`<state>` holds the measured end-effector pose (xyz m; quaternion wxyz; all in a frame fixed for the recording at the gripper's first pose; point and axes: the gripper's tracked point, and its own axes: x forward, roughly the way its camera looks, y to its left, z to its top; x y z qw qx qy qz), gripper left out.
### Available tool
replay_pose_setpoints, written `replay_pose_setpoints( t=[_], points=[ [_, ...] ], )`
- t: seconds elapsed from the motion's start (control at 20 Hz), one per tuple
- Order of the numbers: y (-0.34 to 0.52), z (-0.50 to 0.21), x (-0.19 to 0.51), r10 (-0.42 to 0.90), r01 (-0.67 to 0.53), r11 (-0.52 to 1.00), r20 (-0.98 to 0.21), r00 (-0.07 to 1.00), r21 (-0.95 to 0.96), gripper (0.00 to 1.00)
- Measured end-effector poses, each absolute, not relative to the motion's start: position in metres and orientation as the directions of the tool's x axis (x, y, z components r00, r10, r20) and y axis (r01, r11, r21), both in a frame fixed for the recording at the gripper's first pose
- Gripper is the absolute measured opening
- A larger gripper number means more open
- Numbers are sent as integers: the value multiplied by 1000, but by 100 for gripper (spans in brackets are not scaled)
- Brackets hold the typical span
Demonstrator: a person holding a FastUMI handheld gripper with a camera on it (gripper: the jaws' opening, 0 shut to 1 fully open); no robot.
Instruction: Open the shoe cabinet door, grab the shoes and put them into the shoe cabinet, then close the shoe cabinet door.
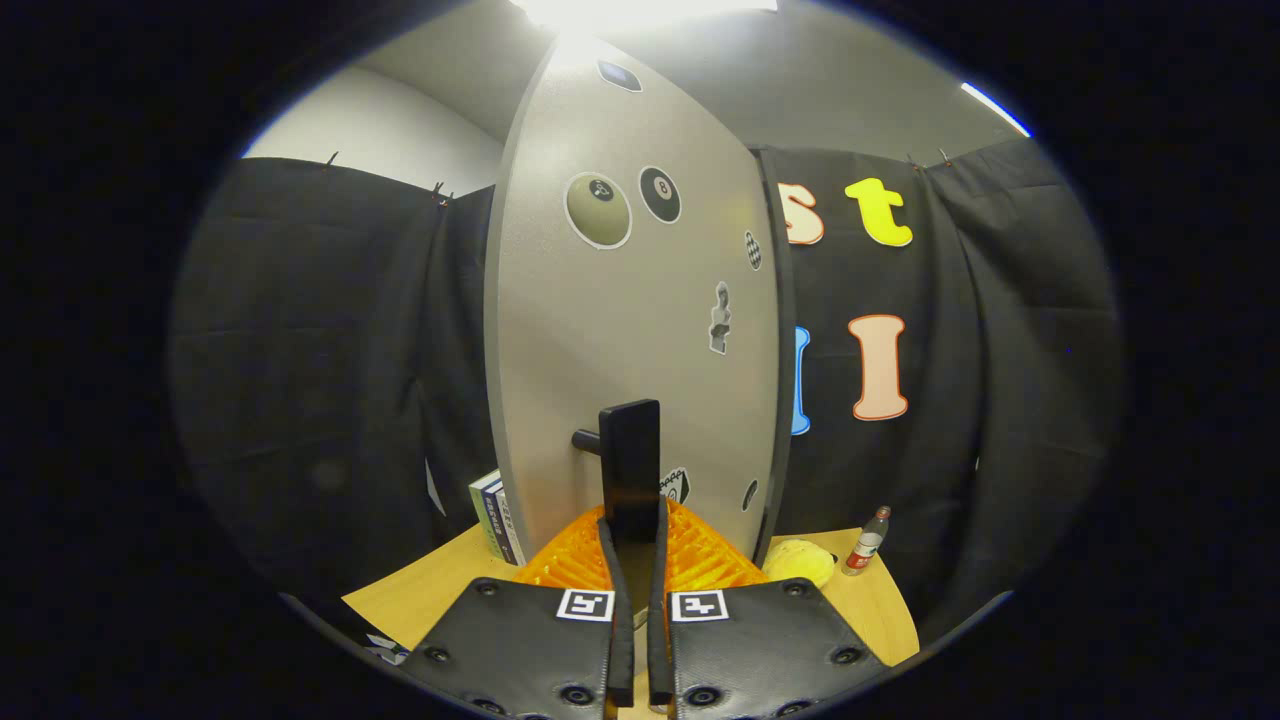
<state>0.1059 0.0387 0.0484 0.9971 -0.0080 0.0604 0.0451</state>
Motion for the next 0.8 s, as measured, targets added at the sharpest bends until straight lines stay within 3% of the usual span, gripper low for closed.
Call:
replay_pose_setpoints(
  t=[0.3, 0.6, 0.8],
  points=[
    [3, 52, 96, -35, 28, 997, -101, 994, -73, 6],
    [-33, 55, 98, -152, 151, 988, -87, 985, -18, 2],
    [-35, 53, 99, -87, 91, 994, -69, 994, 57, 2]
  ],
)
